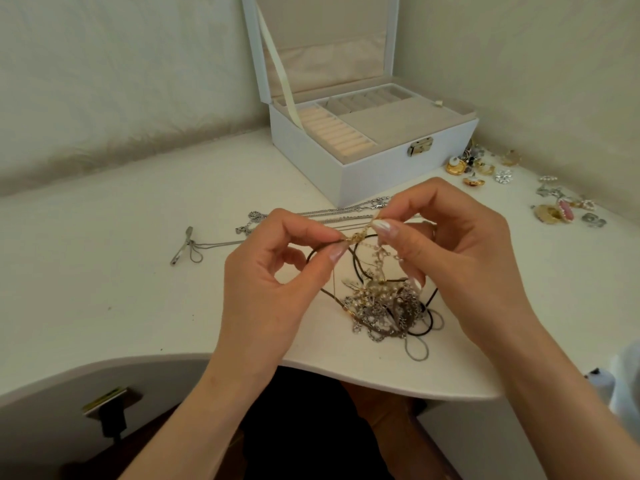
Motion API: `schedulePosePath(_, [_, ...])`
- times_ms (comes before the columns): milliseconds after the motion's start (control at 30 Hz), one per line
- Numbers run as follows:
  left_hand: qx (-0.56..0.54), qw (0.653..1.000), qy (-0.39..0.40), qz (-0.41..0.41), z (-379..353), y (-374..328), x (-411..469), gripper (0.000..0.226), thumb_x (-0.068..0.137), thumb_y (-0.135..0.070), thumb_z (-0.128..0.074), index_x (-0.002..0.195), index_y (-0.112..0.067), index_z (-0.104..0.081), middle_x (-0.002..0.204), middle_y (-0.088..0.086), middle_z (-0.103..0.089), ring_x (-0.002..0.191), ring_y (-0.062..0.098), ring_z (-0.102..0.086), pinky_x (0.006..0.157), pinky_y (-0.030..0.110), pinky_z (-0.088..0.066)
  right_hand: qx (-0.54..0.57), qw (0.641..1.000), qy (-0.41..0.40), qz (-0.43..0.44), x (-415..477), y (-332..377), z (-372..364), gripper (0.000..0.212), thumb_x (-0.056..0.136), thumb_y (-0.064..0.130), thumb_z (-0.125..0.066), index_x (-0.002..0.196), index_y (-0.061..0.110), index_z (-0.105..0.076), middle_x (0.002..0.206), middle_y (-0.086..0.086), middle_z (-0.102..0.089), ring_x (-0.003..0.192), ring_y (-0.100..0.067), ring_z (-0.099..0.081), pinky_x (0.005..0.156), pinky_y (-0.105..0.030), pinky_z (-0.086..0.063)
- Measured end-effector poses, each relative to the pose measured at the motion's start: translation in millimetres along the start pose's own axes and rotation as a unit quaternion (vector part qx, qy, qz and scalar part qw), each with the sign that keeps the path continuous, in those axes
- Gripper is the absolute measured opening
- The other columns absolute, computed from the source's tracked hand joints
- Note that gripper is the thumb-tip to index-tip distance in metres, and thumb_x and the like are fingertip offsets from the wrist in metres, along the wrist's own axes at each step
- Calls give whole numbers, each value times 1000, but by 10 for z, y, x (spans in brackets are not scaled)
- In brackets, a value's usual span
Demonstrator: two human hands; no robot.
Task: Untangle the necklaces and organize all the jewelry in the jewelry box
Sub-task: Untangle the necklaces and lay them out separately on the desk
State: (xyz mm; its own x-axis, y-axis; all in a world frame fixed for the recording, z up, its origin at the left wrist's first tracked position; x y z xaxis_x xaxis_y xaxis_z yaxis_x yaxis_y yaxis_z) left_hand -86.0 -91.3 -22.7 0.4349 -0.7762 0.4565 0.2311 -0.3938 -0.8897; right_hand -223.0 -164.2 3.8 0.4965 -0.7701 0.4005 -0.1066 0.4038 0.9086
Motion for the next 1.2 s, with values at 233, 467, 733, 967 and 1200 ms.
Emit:
schedulePosePath(233, [-24,997,64,28,-135,62,19,7,74,-24,-67,81,-26,-64,81,-7,-68,82,13,-63,74,29,-48,46,999,6,-14,24,31,-53,6,75,15,-63,77,12,-59,55,4,-64,38,-2,-47,40,-11,-32])
schedulePosePath(467, [-63,989,118,60,-265,103,7,10,73,-23,-67,77,-17,-59,87,-5,-68,78,10,-61,71,27,-49,46,999,9,-15,35,5,-49,5,77,12,-64,77,12,-59,47,5,-58,36,-2,-42,41,-11,-31])
schedulePosePath(733, [-111,981,146,70,-349,57,-4,6,80,-3,-54,78,-6,-48,66,-6,-66,57,2,-54,56,9,-41,-12,1000,14,1,40,-55,-49,6,77,14,-69,79,15,-63,59,-16,-60,47,-8,-50,46,-16,-37])
schedulePosePath(967, [-125,978,147,77,-337,84,-7,6,80,-4,-54,83,-8,-51,67,-2,-65,59,6,-54,57,13,-42,-5,1000,19,4,44,-55,-48,6,77,14,-69,78,17,-64,56,-16,-54,45,-7,-46,46,-18,-37])
schedulePosePath(1200, [-129,980,127,79,-301,93,-8,8,76,-5,-61,83,-8,-58,72,-1,-69,65,4,-61,61,10,-44,-5,1000,20,17,39,-20,-40,6,77,13,-69,77,17,-64,53,-18,-50,44,-7,-43,45,-17,-36])
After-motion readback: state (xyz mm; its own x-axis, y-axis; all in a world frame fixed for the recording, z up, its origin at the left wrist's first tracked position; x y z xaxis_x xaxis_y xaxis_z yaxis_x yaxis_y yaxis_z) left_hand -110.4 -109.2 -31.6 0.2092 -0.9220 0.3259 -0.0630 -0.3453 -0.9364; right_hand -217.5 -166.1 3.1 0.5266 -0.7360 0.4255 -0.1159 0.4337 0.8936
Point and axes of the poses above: each hand's wrist, its own x-axis towards the middle knuckle, its own z-axis out of the back of the hand, y = z × x, the point moved 10 cm from there along x, towards the middle knuckle
